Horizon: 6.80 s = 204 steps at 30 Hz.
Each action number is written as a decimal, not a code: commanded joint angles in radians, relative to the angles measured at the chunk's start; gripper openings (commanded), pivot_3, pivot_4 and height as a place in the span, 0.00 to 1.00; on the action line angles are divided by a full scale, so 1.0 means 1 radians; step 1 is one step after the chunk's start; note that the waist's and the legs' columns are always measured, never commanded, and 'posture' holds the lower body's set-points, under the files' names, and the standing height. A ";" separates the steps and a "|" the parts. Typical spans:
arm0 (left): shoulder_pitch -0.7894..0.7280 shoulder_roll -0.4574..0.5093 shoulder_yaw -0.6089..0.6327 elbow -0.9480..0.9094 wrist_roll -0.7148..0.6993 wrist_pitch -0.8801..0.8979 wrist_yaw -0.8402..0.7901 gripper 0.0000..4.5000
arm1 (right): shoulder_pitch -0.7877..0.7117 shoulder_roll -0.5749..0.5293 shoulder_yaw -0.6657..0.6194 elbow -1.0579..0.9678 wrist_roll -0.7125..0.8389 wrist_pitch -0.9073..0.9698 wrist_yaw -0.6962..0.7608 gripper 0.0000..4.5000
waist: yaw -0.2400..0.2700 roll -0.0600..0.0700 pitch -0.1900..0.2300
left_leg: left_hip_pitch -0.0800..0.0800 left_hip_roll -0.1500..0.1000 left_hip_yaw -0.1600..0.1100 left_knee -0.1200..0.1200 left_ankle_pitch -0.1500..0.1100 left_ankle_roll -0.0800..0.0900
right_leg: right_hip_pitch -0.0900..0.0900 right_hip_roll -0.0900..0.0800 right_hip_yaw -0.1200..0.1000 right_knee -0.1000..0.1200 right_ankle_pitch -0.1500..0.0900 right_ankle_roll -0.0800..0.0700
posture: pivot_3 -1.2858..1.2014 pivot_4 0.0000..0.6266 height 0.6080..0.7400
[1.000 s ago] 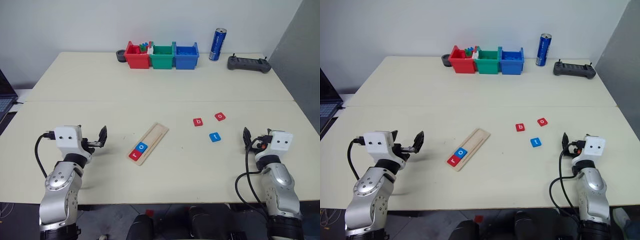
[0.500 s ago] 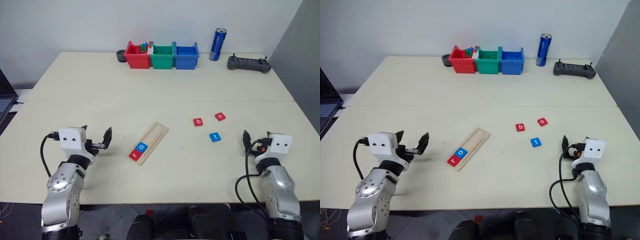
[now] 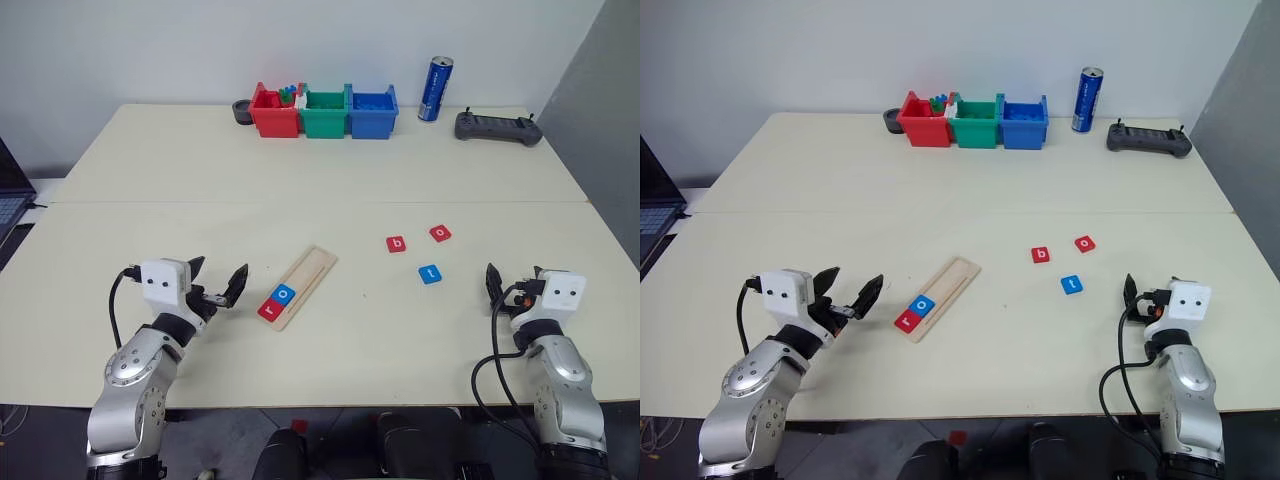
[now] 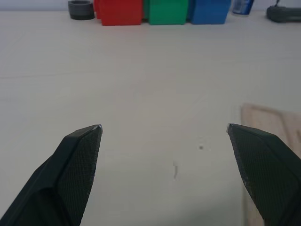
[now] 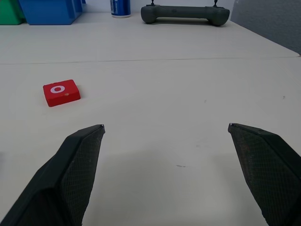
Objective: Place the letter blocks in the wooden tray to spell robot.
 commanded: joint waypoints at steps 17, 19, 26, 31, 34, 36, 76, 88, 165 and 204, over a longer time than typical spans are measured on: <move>0.107 0.139 -0.218 -0.240 -0.006 0.253 -0.047 1.00 | 0.063 -0.425 0.234 -0.540 0.436 0.448 0.608 1.00 | 0.003 0.000 0.000 | 0.000 0.000 -0.001 0.000 0.000 0.000 | 0.001 0.001 0.000 -0.001 -0.002 0.003 | 0.52 0.24 1.00; 0.118 0.119 -0.237 -0.232 0.015 0.243 -0.024 1.00 | 0.072 -0.440 0.236 -0.536 0.423 0.437 0.624 1.00 | 0.003 0.000 0.000 | 0.000 0.000 -0.001 0.000 0.000 0.000 | 0.001 0.001 -0.001 -0.001 -0.003 0.005 | 0.52 0.24 1.00; 0.092 0.041 -0.281 -0.218 0.079 0.251 0.073 1.00 | 0.097 -0.439 0.244 -0.524 0.378 0.395 0.652 1.00 | 0.010 -0.001 0.000 | 0.000 0.000 -0.001 0.001 0.000 0.000 | 0.001 0.001 0.000 -0.001 -0.003 0.005 | 0.52 0.24 1.00; 0.055 0.028 -0.277 -0.228 0.094 0.284 0.109 1.00 | 0.126 -0.439 0.244 -0.506 0.358 0.360 0.676 1.00 | 0.010 -0.001 0.000 | 0.000 0.000 -0.001 0.001 0.000 0.000 | 0.001 0.001 0.000 -0.001 -0.003 0.005 | 0.52 0.24 1.00; 0.038 0.031 -0.277 -0.238 0.088 0.332 0.120 1.00 | 0.137 -0.437 0.245 -0.502 0.347 0.347 0.684 1.00 | 0.011 -0.001 0.000 | 0.000 0.000 -0.001 0.001 0.000 0.000 | 0.001 0.001 0.000 -0.001 -0.003 0.005 | 0.52 0.24 1.00; 0.024 0.041 -0.283 -0.250 0.090 0.384 0.133 1.00 | 0.145 -0.435 0.247 -0.504 0.342 0.342 0.687 1.00 | 0.011 -0.001 0.000 | 0.000 0.000 -0.001 0.001 0.000 0.000 | 0.001 0.001 0.000 -0.001 -0.003 0.005 | 0.52 0.24 1.00; -0.087 0.261 -0.292 -0.134 0.056 0.497 -0.112 1.00 | 0.118 -0.433 0.287 -0.689 0.434 0.487 0.593 1.00 | 0.011 -0.001 0.000 | 0.000 0.000 -0.001 0.001 0.000 0.000 | 0.001 0.001 -0.001 -0.001 -0.003 0.005 | 0.52 0.24 1.00; -0.111 0.280 -0.277 -0.133 0.056 0.519 -0.113 1.00 | 0.096 -0.435 0.294 -0.705 0.454 0.508 0.593 1.00 | 0.010 -0.001 0.000 | 0.001 0.000 -0.001 0.001 0.000 0.000 | 0.001 0.001 -0.001 -0.001 -0.003 0.005 | 0.52 0.24 1.00; -0.435 0.314 -0.588 0.365 0.311 -0.274 -0.851 0.75 | 0.290 -0.670 0.004 -0.696 0.358 0.462 0.731 1.00 | 0.023 -0.002 0.000 | 0.000 0.001 -0.001 0.001 0.000 0.000 | 0.001 0.002 -0.001 -0.001 -0.003 0.005 | 0.52 0.24 1.00; -0.450 0.331 -0.475 0.335 0.228 -0.199 -0.871 0.99 | 0.269 -0.657 -0.008 -0.688 0.396 0.519 0.711 1.00 | 0.020 -0.002 0.000 | 0.000 0.001 -0.001 0.002 0.000 0.001 | 0.002 0.002 -0.001 -0.001 -0.001 0.001 | 0.52 0.24 1.00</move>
